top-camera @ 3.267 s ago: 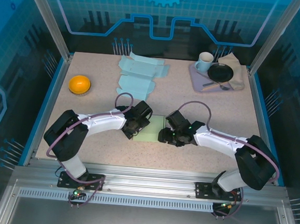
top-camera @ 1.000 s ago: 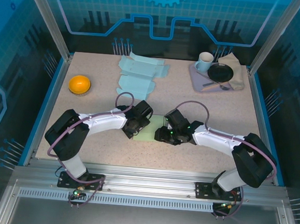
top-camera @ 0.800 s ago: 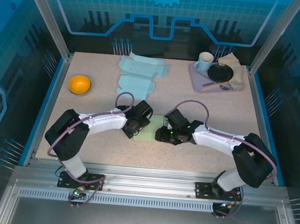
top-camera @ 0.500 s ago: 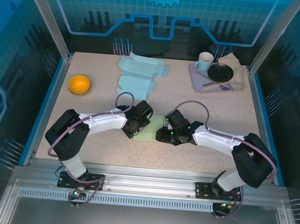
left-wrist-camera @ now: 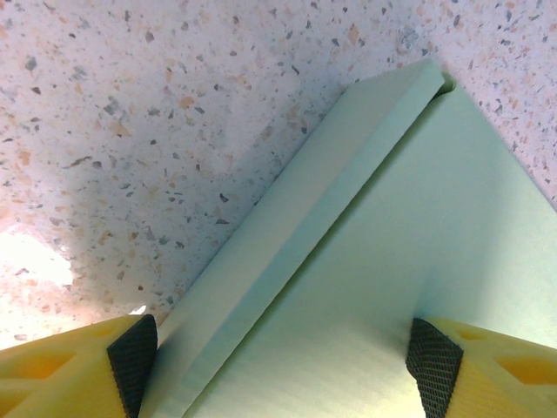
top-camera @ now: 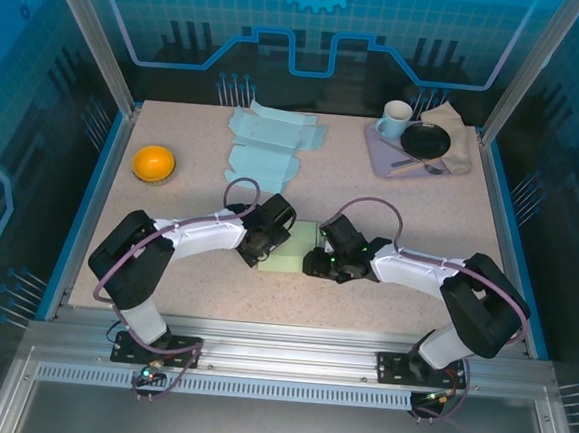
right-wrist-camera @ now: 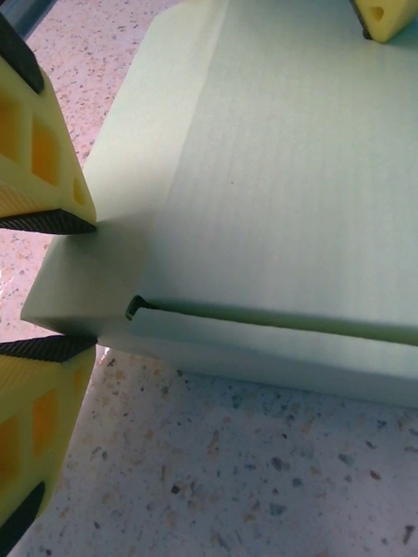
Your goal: Fold the paper box
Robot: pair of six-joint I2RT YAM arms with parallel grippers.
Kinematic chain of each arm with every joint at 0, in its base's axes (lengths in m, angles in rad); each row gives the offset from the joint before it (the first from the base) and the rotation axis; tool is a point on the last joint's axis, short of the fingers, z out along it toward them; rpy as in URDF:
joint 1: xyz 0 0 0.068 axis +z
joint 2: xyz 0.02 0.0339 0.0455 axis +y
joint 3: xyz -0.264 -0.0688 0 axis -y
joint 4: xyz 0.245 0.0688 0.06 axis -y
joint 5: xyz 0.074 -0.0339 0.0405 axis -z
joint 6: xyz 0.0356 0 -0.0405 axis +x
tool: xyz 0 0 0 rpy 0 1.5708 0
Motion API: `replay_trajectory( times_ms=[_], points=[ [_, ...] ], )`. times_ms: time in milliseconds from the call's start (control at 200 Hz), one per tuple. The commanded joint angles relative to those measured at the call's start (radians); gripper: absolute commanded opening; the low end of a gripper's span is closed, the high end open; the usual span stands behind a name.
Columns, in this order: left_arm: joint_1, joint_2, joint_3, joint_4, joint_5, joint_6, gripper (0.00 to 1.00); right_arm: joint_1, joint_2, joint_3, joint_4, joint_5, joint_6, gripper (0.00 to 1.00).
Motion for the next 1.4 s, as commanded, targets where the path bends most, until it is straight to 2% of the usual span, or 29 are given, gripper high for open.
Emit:
replay_trajectory(
  times_ms=[0,65,230,410,580,780,905,1010,1215,1396],
  points=[
    [-0.002,0.097,-0.053,-0.083,0.012,0.009,0.78,-0.016,0.023,-0.039,0.052,0.011,-0.056,0.33],
    [-0.001,0.100,-0.058,-0.079,0.010,0.009,0.78,-0.020,0.027,-0.053,0.085,-0.002,-0.063,0.27],
    [0.001,0.110,-0.066,-0.076,0.004,0.016,0.78,-0.022,0.039,-0.067,0.111,0.021,-0.092,0.25],
    [0.011,0.121,-0.079,-0.072,0.000,0.030,0.78,-0.021,0.049,-0.091,0.107,0.118,-0.150,0.30],
    [0.022,0.134,-0.094,-0.051,0.015,0.035,0.78,-0.024,0.059,-0.140,0.202,0.126,-0.185,0.31],
    [0.025,0.143,-0.095,-0.038,0.029,0.029,0.78,-0.023,0.058,-0.124,0.189,0.143,-0.189,0.36],
    [0.033,0.143,-0.095,-0.039,0.035,0.030,0.78,-0.021,0.000,-0.134,0.171,0.111,-0.138,0.37],
    [0.035,0.141,-0.085,-0.049,0.031,0.038,0.78,-0.021,-0.075,-0.123,0.096,0.105,-0.124,0.41],
    [0.036,0.141,-0.076,-0.059,0.024,0.044,0.78,-0.020,-0.258,-0.064,-0.088,0.118,-0.157,0.37],
    [0.036,0.140,-0.068,-0.067,0.022,0.046,0.78,-0.021,-0.233,-0.036,-0.040,0.118,-0.164,0.31]
  ],
)
